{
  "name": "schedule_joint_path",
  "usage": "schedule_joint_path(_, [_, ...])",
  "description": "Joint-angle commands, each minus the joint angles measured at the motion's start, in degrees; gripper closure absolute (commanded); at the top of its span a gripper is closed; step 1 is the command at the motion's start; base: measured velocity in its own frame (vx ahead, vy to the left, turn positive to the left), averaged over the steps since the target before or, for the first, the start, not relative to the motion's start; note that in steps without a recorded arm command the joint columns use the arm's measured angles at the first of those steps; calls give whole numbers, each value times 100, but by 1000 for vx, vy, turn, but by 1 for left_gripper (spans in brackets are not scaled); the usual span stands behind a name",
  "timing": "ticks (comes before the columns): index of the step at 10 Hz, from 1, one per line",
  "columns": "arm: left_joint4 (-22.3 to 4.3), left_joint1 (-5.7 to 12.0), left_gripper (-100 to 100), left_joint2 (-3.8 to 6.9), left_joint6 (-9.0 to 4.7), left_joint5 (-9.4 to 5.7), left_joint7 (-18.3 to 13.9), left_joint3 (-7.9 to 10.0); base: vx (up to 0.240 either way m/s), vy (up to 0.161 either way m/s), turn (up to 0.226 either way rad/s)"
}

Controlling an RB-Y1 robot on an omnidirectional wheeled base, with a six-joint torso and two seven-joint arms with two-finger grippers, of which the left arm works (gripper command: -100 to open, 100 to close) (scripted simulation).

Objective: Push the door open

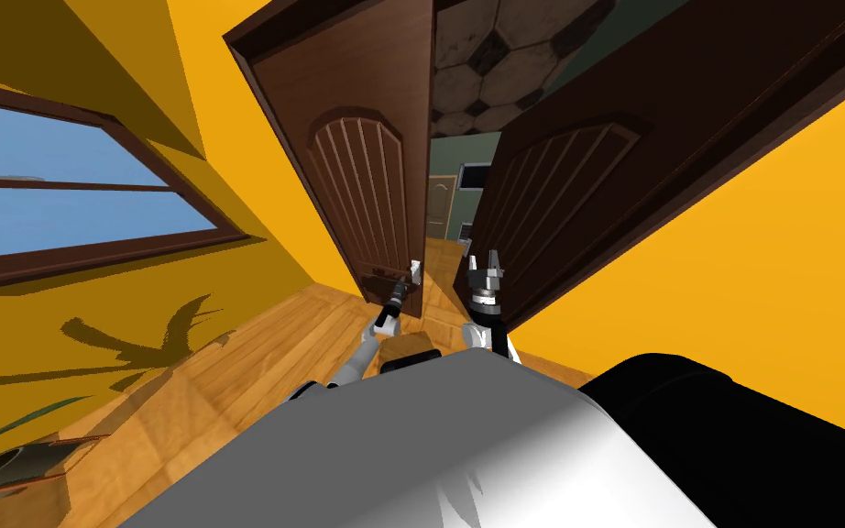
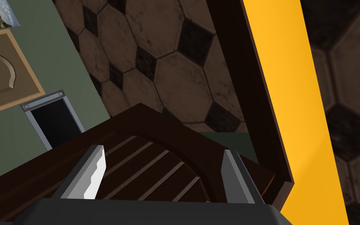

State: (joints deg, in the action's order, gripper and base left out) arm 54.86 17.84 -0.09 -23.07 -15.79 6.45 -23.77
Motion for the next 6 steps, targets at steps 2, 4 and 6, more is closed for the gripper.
schedule_joint_path(2, [-346,192,-100,-124,10,-48,73,-136,85,110,-98])
schedule_joint_path(4, [-583,329,-100,-219,9,-80,110,-216,76,113,-79])
schedule_joint_path(6, [-618,338,-100,-18,-34,-75,90,-180,63,7,-22])
